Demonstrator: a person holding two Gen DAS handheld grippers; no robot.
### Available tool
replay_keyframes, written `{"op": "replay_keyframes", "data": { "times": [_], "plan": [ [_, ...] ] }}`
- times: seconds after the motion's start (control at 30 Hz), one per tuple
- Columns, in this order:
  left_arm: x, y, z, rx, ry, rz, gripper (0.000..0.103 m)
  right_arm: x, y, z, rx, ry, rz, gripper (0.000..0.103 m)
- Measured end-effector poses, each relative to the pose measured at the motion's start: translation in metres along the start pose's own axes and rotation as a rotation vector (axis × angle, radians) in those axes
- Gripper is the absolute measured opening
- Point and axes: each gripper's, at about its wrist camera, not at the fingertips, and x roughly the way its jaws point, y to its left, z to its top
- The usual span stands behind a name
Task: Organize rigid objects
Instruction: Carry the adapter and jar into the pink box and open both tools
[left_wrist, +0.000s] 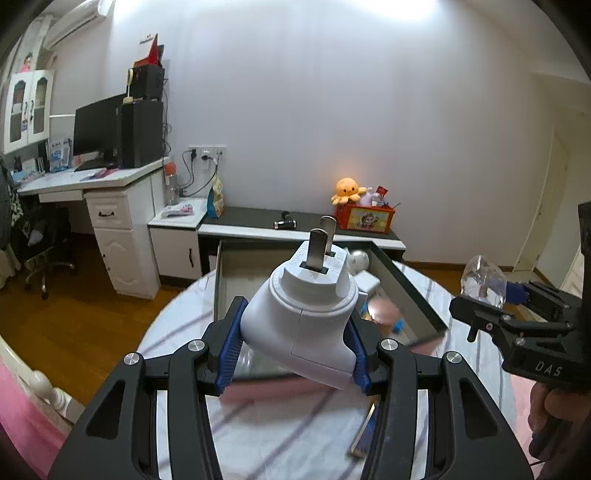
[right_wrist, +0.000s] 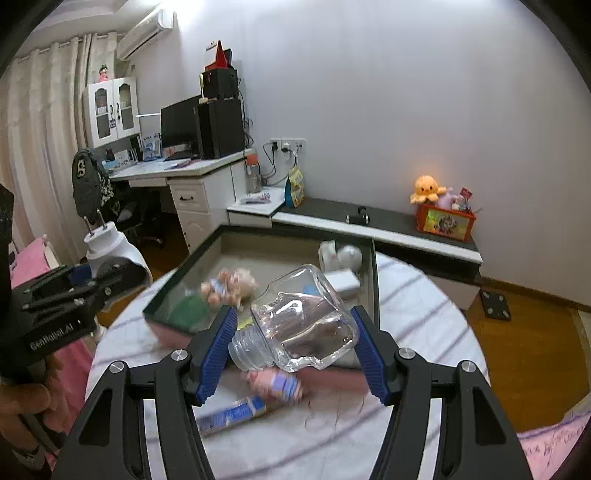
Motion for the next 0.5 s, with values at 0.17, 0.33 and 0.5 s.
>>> {"op": "replay_keyframes", "data": {
  "times": [0.17, 0.33, 0.5],
  "plan": [
    [0.027, 0.003, 0.02, 0.009, 0.004, 0.011, 0.05, 0.025, -0.01, 0.028, 0.02, 0.0, 0.011, 0.064],
    [0.057, 0.007, 0.035, -0.006, 0.017, 0.02, 0.05, 0.056, -0.021, 0.042, 0.057, 0.019, 0.013, 0.064],
    [0.085, 0.006, 0.043, -0.012, 0.037, 0.025, 0.05, 0.088, -0.026, 0.045, 0.077, 0.062, 0.016, 0.064]
  ]
}}
